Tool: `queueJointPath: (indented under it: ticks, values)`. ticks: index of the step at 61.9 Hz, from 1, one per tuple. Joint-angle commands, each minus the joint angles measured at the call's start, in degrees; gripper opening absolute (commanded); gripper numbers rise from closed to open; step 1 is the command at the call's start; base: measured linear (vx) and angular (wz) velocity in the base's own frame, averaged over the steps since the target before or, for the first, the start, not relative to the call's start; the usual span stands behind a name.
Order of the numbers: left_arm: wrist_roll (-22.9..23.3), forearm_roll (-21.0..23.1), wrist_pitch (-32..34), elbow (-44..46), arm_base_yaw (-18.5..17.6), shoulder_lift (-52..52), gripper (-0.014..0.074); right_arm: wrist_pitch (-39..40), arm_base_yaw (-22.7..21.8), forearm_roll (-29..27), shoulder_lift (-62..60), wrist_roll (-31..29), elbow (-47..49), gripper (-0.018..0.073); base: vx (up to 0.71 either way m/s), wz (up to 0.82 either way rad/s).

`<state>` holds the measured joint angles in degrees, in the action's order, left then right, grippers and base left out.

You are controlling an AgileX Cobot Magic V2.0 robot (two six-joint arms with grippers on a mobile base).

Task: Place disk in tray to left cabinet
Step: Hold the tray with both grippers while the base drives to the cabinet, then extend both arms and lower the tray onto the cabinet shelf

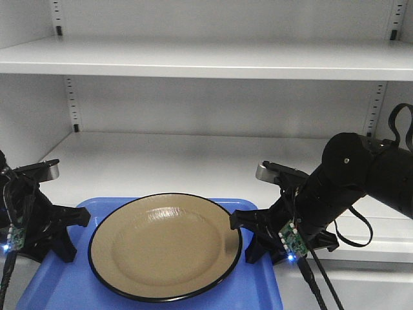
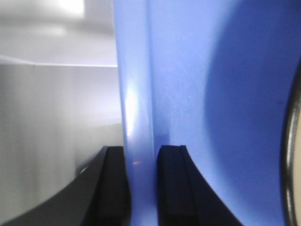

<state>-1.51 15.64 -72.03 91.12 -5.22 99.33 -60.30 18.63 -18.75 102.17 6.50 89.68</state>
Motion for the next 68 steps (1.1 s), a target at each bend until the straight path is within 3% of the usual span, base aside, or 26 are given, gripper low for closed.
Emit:
queueJointPath:
  ticks: [1, 68]
  values:
    - [0.2, -0.4, 0.4, 2.1, 0.2, -3.2, 0.0000, 1.3, -0.4, 0.4, -3.3, -0.8, 2.2, -0.0002, 0.17, -0.17]
    - [0.2, -0.4, 0.4, 2.1, 0.2, -3.2, 0.0000, 1.2, -0.4, 0.4, -3.3, -0.8, 2.2, -0.0002, 0.14, -0.03]
